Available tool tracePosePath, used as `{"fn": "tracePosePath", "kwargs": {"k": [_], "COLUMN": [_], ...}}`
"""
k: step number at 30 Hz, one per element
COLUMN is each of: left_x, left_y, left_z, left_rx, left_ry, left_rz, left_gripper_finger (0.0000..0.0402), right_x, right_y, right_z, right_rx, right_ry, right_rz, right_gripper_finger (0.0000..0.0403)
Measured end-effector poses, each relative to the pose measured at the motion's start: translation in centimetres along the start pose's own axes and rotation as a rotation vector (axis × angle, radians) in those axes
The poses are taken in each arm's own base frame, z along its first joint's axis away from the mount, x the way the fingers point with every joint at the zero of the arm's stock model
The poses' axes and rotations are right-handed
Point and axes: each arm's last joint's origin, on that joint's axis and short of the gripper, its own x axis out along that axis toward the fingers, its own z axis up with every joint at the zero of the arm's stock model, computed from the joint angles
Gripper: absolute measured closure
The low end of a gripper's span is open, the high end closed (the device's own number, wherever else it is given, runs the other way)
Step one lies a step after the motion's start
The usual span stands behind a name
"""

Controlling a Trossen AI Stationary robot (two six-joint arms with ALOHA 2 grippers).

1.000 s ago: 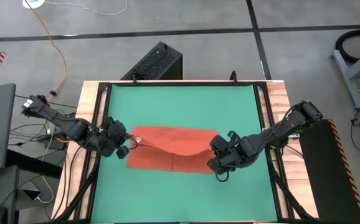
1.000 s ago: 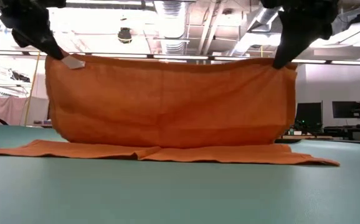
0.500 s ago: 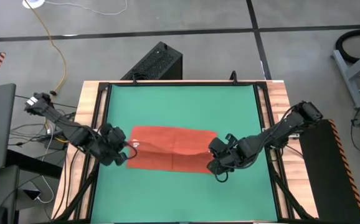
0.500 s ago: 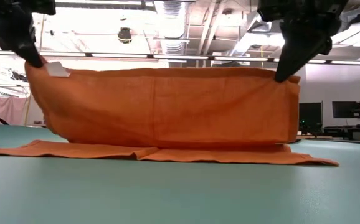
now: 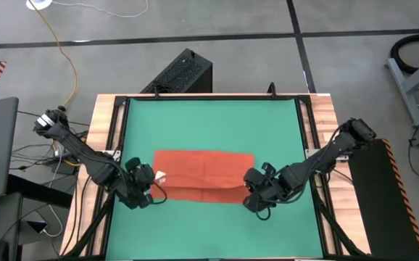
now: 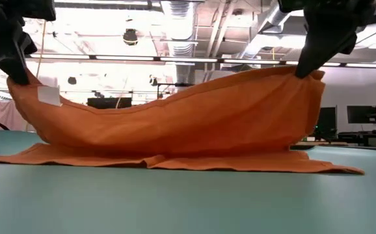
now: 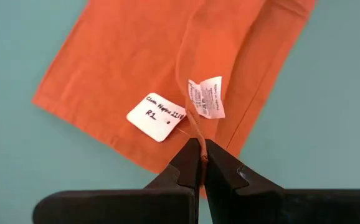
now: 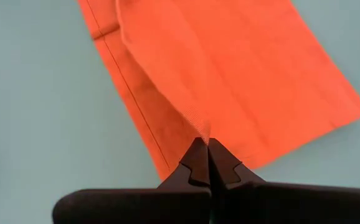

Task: Roll towel
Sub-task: Roll the orange towel

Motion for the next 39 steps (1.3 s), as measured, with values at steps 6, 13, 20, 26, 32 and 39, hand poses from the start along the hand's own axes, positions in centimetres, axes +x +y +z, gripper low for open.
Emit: {"fn": "tracePosePath", "kwargs": {"k": [6, 13, 20, 26, 32, 39], "left_x": [0.1, -0.1, -0.4, -0.4, -0.4, -0.7], "left_y": [-0.3, -0.6, -1.0, -0.9, -0.9, -1.7], "left_z": [-0.4, -0.8, -1.2, -1.0, -1.1, -1.5], "left_rx": [0.023, 0.047, 0.070, 0.102, 0.150, 0.254], "left_ry": [0.009, 0.032, 0.019, -0.055, -0.041, 0.011], "left_rz": [-0.001, -0.029, -0.042, 0.001, -0.007, -0.114], "left_gripper_finger": [0.0401, 0.0401, 0.0401, 0.0401, 0.0378, 0.0326], "right_x": [0.2, 2.0, 1.8, 1.6, 1.4, 1.1], "right_y": [0.2, -0.9, -0.5, -0.1, 0.2, 0.5], "right_z": [-0.6, -2.3, -3.1, -3.1, -3.6, -4.0], "right_rx": [0.018, 0.040, -0.008, -0.007, -0.051, -0.090], "right_ry": [-0.006, 0.015, 0.018, 0.004, 0.007, 0.009], "right_rz": [0.022, -0.013, 0.007, 0.041, 0.057, 0.069], "right_gripper_finger": [0.0403, 0.0403, 0.0400, 0.0370, 0.0326, 0.0287]}}
